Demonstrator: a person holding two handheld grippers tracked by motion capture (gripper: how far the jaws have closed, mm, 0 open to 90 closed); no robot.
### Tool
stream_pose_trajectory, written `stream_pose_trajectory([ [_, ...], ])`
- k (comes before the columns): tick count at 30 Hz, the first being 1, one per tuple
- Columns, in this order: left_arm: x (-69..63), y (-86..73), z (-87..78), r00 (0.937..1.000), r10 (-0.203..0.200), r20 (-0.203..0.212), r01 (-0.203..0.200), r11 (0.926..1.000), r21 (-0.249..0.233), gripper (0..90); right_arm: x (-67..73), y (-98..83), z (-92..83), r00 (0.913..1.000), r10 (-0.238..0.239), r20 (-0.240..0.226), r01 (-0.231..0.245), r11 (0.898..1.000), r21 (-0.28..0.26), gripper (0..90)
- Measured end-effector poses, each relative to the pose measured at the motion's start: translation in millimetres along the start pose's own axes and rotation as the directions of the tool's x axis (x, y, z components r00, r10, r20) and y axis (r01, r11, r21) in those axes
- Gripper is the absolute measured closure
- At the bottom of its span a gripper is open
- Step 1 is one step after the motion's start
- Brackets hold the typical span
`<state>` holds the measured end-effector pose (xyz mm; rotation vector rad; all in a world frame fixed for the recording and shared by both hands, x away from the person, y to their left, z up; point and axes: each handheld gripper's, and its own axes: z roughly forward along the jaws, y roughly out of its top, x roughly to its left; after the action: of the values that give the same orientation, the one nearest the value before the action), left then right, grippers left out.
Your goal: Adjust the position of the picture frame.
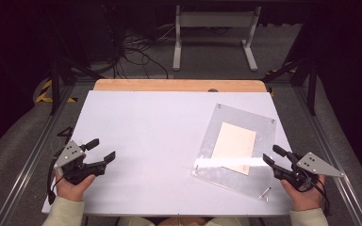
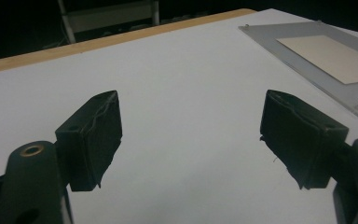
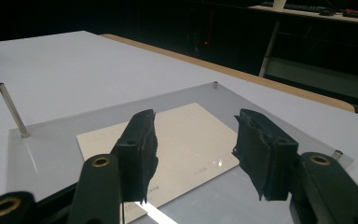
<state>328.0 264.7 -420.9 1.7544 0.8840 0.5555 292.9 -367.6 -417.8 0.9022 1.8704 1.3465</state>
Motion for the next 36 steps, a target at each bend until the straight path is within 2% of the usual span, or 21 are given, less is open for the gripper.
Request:
stream_pose_trajectory([
  [7,-2.1,0.6,-1.7,0.9999,-0.003,-0.016,0.003,1.0000,0.004,21.2,-0.3,1.4,-2.1,1.0000,0.003,-0.004,-0.003,1.000,0.012,48.8],
  [10,-3.2,0.3,-0.6,0.9998,0.004,-0.021,-0.004,0.9999,0.012,21.1,0.4,4.1,-6.1,0.9999,0.009,-0.006,-0.009,0.999,0.038,53.6],
  [13,-3.4,0.5,0.4,0.9998,0.002,-0.021,-0.002,0.9999,0.012,21.1,2.7,7.9,-11.2,0.9999,-0.007,-0.010,0.008,0.997,0.074,57.9],
  [17,-3.5,0.2,1.3,0.9998,0.005,-0.019,-0.005,0.9998,0.018,21.1,6.2,11.1,-15.5,0.9993,-0.011,-0.037,0.015,0.994,0.104,60.3],
  [22,-4.6,0.5,2.3,0.9998,0.004,-0.019,-0.003,0.9997,0.025,21.1,14.0,17.4,-19.2,0.9968,-0.023,-0.076,0.031,0.994,0.109,60.4],
  [28,-4.6,-0.4,4.0,0.9998,0.001,-0.019,-0.001,0.9995,0.032,21.2,28.5,19.8,-30.2,0.9878,-0.041,-0.150,0.060,0.991,0.122,60.4],
  [36,-5.8,1.0,10.0,1.0000,0.008,-0.003,-0.008,0.9991,0.041,21.2,38.1,17.7,-38.8,0.9784,-0.014,-0.206,0.049,0.985,0.163,61.7],
])
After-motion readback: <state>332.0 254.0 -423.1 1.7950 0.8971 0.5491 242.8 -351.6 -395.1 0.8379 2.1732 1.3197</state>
